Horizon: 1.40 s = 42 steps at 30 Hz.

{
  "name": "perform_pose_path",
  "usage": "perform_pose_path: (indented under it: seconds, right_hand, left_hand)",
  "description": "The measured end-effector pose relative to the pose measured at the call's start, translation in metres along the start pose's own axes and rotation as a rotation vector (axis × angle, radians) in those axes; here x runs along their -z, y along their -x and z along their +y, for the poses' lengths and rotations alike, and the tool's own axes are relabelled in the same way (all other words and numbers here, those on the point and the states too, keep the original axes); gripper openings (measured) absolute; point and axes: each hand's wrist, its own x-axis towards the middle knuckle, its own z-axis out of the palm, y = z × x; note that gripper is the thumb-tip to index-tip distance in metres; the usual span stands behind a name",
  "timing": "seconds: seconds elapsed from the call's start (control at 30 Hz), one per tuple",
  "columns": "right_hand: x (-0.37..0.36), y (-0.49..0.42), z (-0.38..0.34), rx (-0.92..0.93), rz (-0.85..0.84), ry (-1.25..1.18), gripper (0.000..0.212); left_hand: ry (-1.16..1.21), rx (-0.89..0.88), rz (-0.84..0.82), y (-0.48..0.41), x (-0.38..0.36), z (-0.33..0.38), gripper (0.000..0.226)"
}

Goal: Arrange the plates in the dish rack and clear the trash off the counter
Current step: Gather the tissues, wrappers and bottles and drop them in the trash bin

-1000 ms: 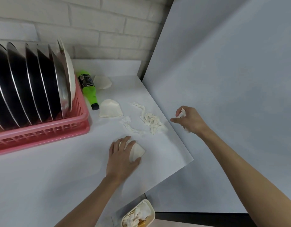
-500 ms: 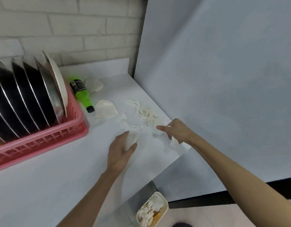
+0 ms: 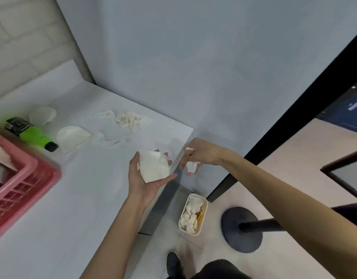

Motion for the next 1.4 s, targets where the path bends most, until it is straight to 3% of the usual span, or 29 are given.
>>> perform_pose_path:
  seconds: [0.1,0.23,0.37,0.47,0.53,0.7,0.87,1.17,1.4]
  right_hand:
    - [0.0,0.031,0.036,-0.071,0.054,-0.031,0.037]
    - [-0.004,0.054,0.091,-0.21,0.16,0.15,0.027]
    - [-0.019,0.072,0.149,-0.341,0.243,-0.021,0.03]
    - [-0.041,0.078,0.195,-0.466,0.248,-0.233,0.04]
    - [-0.059,0.077,0.228,-0.545,0.249,-0.329,0.044]
    - [-0.103,0.052,0.315,-0.599,0.153,-0.171,0.027]
    - [-0.147,0.009,0.403,-0.664,0.387,-0.392,0.031]
    - [-0.2,-0.082,0.572,-0.561,0.467,-0.49,0.018]
    - [-0.192,-0.133,0.636,-0.385,0.498,-0.403,0.006]
  left_hand:
    - [-0.086,0.089,-0.03,-0.003,-0.012,-0.027,0.051]
    - [-0.554,0.128,0.094,-0.014,-0.022,-0.064,0.035]
    - [-1.14,0.09,0.061,-0.022,-0.009,-0.107,0.025]
    - [-1.387,0.082,0.087,-0.024,0.015,-0.138,0.026]
    - [-1.451,0.089,0.11,-0.025,0.032,-0.157,0.027]
    - [-1.53,0.118,0.178,-0.049,0.084,-0.206,0.025]
    - [-1.536,0.207,0.214,-0.119,0.154,-0.276,0.031]
    - [-1.665,0.172,0.201,-0.285,0.305,-0.456,0.034]
    - [-1.88,0.006,0.126,-0.324,0.378,-0.541,0.04]
